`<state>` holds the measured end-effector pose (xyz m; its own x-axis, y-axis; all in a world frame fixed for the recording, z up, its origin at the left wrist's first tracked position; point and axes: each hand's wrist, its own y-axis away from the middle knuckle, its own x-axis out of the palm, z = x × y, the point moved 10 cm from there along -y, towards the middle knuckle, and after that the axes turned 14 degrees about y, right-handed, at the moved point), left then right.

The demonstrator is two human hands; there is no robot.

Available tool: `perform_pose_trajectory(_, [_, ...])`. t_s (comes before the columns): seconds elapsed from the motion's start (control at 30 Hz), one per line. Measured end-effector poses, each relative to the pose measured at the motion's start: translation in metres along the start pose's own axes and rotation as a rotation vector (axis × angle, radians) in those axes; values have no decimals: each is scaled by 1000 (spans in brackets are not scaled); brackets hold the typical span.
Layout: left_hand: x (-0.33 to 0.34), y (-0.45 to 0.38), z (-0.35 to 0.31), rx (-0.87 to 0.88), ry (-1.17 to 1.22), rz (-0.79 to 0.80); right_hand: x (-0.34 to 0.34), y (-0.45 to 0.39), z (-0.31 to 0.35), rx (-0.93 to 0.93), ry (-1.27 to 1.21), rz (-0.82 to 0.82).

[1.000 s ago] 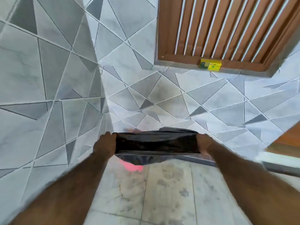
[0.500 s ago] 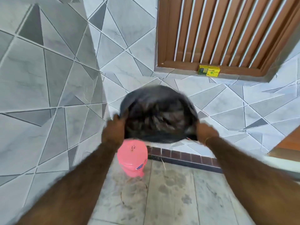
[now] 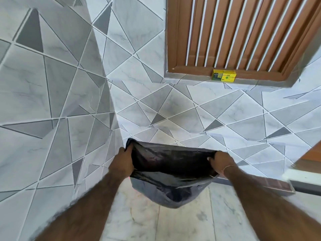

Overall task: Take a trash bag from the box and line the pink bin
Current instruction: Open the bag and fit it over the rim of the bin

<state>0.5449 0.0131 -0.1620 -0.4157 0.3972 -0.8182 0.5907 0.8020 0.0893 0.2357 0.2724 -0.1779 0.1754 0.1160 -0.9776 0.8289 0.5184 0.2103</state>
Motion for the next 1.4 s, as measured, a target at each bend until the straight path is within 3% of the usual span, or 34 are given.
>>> perform_pose_trajectory(0.1, [12,6,-3,-13,-55,17,11,2,-1,-4,32,39])
perform_pose_trajectory(0.23, [36,21,1,-103,-315,125,39,11,-1,-64,54,188])
perform_pose_trajectory(0.33, [45,29,13,-230,-200,65,51,15,-6,-98,119,209])
perform_pose_trajectory(0.43, [36,36,4,-306,67,-152,35,15,-5,-105,67,34])
perform_pose_trajectory(0.53, [23,47,-9,-262,236,-353,21,24,-6,-145,-18,-190])
perform_pose_trajectory(0.57, [26,47,-12,-221,185,-333,29,24,-8,-166,-18,-197])
perform_pose_trajectory(0.67, [67,48,-10,-79,-177,-50,68,20,-29,-87,-79,-33])
perform_pose_trajectory(0.73, [76,52,-4,-73,-265,13,71,17,-26,-125,1,-39])
perform_pose_trajectory(1.03, [54,4,28,-204,-104,-61,44,-28,39,-202,11,-12])
perform_pose_trajectory(1.4, [-44,-173,90,-164,96,-143,-24,-130,181,-127,-124,-80])
